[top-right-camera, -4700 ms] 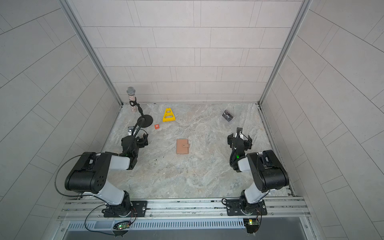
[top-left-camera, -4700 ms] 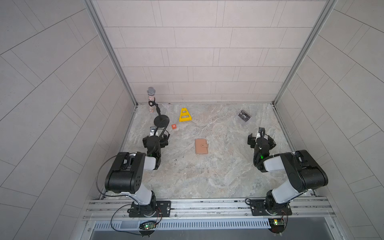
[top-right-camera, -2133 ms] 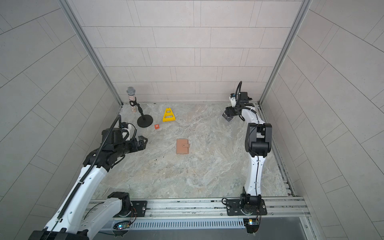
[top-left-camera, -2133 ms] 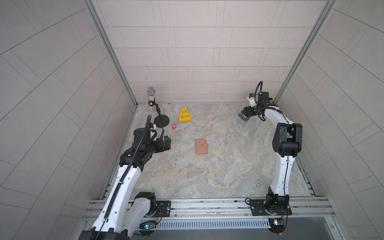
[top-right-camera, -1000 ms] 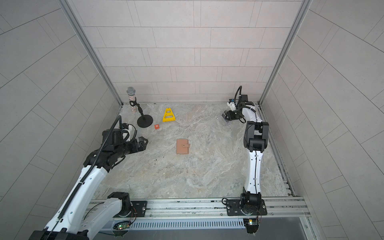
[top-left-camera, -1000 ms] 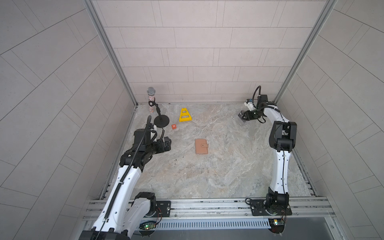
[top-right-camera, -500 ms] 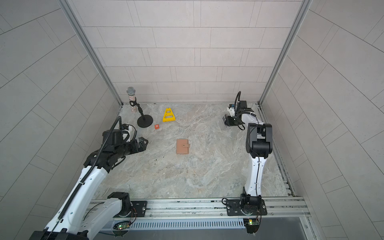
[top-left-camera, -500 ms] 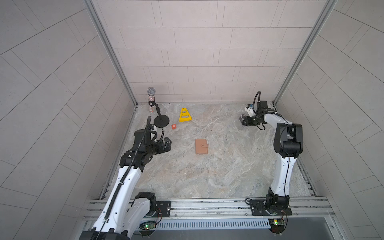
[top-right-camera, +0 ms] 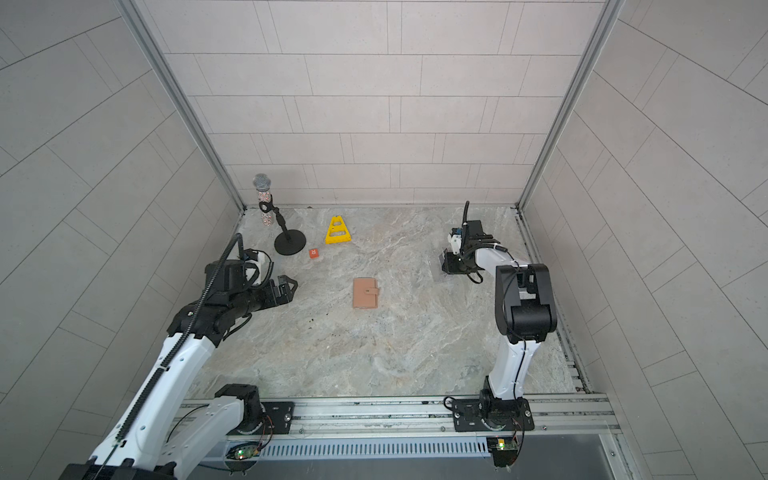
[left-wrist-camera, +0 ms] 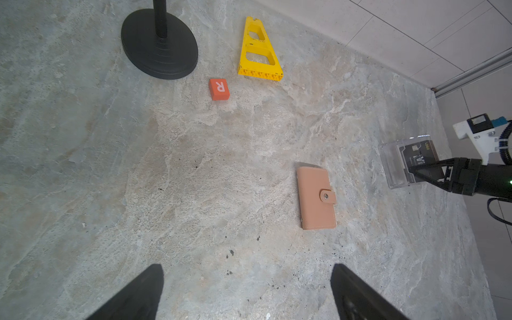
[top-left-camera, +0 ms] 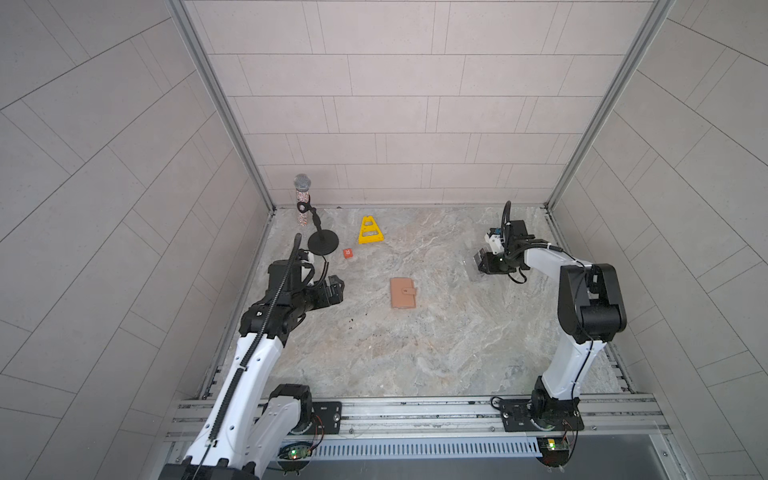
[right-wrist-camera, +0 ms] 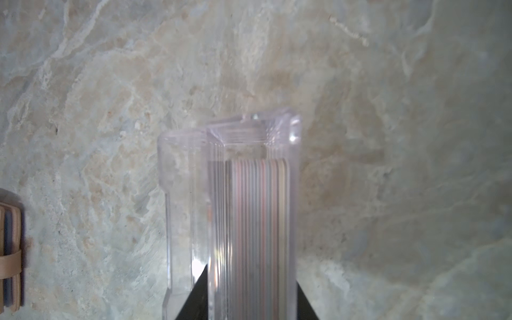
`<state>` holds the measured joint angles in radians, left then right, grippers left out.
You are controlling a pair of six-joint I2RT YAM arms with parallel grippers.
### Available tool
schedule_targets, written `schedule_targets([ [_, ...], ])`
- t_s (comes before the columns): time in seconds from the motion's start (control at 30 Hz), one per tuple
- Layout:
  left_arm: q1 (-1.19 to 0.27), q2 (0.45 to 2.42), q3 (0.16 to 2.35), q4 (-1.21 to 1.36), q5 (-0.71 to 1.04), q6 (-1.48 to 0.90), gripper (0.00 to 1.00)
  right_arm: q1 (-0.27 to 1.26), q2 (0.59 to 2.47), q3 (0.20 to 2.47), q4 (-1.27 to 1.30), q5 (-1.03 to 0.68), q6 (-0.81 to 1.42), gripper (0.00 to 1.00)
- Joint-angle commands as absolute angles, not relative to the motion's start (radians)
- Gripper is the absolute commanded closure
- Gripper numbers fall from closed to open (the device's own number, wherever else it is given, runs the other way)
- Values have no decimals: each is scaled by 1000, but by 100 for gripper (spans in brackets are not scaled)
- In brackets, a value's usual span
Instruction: Put the credit cards into the card holder
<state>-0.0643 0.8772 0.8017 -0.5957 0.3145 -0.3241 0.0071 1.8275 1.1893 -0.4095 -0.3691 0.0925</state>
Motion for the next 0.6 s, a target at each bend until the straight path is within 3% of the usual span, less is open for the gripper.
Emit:
schedule_targets([
  [0.0,-69,868,792,-590,323,-330,0,30,1751,1092,-418,-300,180,74],
  [0.3,-70,888,796,-591,361,-330,0,90,1546,900,-380,-283,274,71],
  [0.57,-109,909,798,-603,346,-332,0,105,1458,832,-370,-276,290,51],
])
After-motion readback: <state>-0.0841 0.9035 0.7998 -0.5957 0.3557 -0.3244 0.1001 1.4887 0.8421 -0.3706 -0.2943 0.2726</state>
